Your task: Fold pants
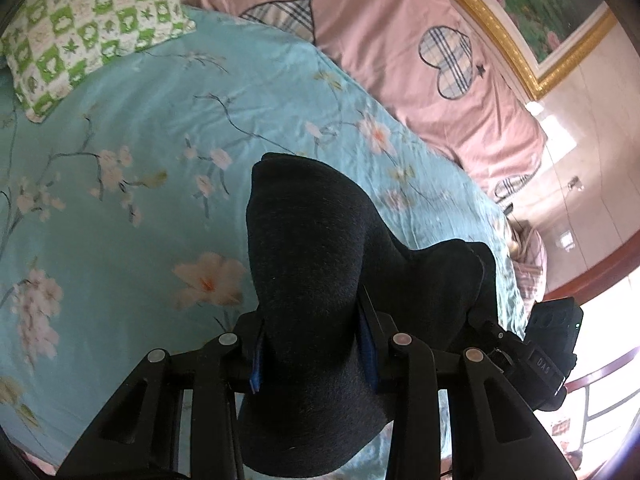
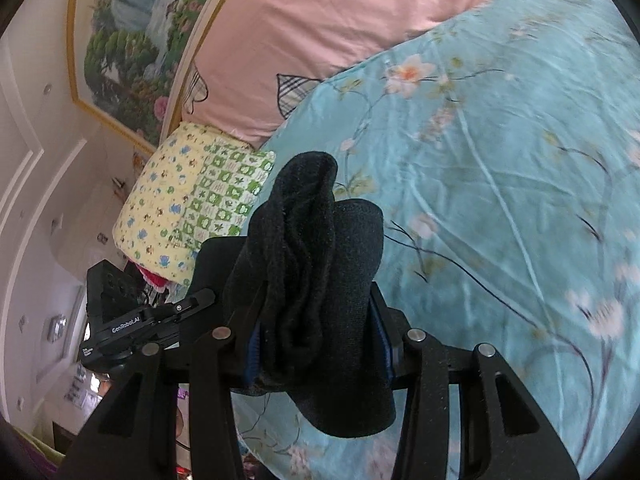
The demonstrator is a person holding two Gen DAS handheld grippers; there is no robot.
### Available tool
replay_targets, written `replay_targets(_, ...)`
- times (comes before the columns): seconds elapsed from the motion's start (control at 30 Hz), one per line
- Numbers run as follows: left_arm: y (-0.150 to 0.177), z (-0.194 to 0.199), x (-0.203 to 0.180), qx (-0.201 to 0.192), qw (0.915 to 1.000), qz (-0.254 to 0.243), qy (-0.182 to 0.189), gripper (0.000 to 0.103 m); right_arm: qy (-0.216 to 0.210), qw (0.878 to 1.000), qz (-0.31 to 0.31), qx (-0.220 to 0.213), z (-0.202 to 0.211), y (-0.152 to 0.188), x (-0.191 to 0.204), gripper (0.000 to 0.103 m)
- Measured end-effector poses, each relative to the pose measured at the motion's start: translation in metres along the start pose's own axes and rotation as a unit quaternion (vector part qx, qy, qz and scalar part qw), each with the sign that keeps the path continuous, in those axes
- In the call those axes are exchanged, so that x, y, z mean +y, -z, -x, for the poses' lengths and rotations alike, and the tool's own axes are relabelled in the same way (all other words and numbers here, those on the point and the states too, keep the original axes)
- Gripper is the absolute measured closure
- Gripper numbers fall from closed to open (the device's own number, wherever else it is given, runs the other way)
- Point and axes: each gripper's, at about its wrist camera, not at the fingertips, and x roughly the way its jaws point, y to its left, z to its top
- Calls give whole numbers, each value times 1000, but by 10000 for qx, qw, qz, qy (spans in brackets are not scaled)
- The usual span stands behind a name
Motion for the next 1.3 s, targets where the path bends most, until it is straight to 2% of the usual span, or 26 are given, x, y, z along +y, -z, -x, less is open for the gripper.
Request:
replay_targets(0.33,-31,1,24,-284,9988,155,-375,66,-180,9989,327,281,-58,-39,12,57)
replay_targets(0.8,-74,-9,54,-514,9960,388,-619,66,-352,9961,585,554,-118,-79,22,57)
replay_targets(1.03,-84,-23,62,-497,9956,368,-707,67,-321,9955,639,625,-140,-90,18,57)
replay_targets(1.3,-82,-43,75,-353,9953,346,-829,67,-146,9952,552,791,-155,-87,3,53)
